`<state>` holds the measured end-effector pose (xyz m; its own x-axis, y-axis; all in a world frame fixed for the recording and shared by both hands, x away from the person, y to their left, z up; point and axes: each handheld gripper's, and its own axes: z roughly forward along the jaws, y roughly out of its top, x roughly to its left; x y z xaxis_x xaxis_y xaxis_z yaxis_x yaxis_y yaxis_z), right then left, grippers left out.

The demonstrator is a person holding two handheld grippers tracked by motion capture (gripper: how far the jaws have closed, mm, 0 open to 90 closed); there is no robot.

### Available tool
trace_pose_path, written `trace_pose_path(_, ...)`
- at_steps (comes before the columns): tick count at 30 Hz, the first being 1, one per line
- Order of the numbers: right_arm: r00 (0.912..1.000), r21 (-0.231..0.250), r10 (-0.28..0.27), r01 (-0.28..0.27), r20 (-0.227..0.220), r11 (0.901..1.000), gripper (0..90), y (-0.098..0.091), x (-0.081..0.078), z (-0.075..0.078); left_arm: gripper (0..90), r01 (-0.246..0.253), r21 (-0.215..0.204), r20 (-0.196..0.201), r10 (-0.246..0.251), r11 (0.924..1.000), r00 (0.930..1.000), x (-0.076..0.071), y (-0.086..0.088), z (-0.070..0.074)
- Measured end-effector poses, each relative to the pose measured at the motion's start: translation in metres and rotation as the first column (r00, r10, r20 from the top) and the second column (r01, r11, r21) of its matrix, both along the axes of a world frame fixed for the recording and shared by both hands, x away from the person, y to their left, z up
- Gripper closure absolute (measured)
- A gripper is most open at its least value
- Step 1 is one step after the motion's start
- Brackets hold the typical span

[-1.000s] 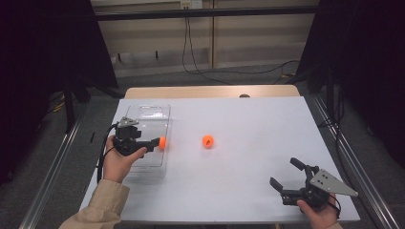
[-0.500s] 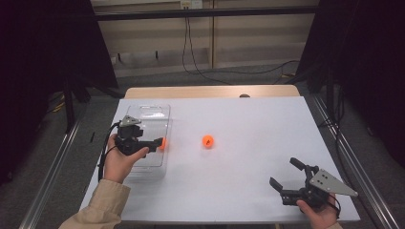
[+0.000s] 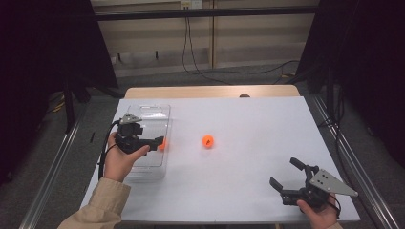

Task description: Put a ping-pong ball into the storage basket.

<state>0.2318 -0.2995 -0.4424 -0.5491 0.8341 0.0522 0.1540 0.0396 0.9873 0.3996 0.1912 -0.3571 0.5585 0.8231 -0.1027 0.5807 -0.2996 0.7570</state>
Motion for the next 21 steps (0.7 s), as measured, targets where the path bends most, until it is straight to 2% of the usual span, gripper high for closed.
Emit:
trace_pose_path(8,1.0,0.001,0.002,-0.002,-0.002,1.0,1.0,0.0,0.0,0.0,11.1,0.0,-0.002,0.002,0.0,1.0,1.0,-0.001,-0.002,0.005)
trace_pose_path(21,1.0,-0.002,0.004,-0.004,-0.001,1.0,1.0,0.001,0.001,0.0,10.2,0.031,0.005,0.009,-0.031,0.9995,0.9995,-0.002,-0.013,0.011)
